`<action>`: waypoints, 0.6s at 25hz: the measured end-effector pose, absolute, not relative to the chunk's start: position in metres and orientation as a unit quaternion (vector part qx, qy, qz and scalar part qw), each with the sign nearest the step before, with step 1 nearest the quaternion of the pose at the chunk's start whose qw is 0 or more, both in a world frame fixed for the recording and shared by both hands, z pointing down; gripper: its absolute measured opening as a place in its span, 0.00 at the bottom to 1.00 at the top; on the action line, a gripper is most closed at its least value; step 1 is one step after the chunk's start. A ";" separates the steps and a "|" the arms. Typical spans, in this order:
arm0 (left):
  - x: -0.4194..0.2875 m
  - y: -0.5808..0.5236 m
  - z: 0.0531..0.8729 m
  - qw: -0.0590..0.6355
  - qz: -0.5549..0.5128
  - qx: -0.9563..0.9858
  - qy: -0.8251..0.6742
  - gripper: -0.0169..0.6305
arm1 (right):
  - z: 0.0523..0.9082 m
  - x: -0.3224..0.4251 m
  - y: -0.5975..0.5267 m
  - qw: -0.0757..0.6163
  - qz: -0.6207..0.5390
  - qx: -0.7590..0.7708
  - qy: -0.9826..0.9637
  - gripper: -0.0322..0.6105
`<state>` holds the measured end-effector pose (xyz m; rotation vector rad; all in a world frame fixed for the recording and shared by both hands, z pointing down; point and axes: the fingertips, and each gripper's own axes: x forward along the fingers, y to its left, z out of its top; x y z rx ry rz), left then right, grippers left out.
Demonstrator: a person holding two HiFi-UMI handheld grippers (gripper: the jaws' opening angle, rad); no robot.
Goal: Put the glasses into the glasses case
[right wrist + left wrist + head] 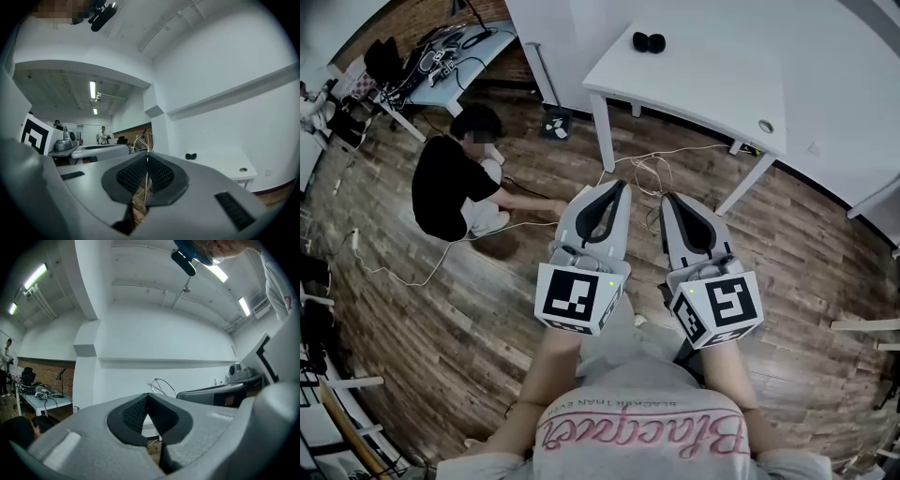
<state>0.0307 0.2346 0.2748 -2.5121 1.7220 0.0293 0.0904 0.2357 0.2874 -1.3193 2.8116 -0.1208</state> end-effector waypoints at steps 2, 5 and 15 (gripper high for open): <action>0.031 0.230 0.276 0.048 0.010 -0.823 0.566 0.03 | 0.288 0.091 0.232 0.019 -0.040 -0.420 0.906 0.07; 0.033 0.219 0.275 0.052 0.011 -0.824 0.565 0.03 | 0.288 0.094 0.220 0.025 -0.045 -0.419 0.907 0.07; 0.020 0.153 0.276 0.056 0.009 -0.831 0.553 0.03 | 0.291 0.081 0.156 0.017 -0.040 -0.437 0.899 0.07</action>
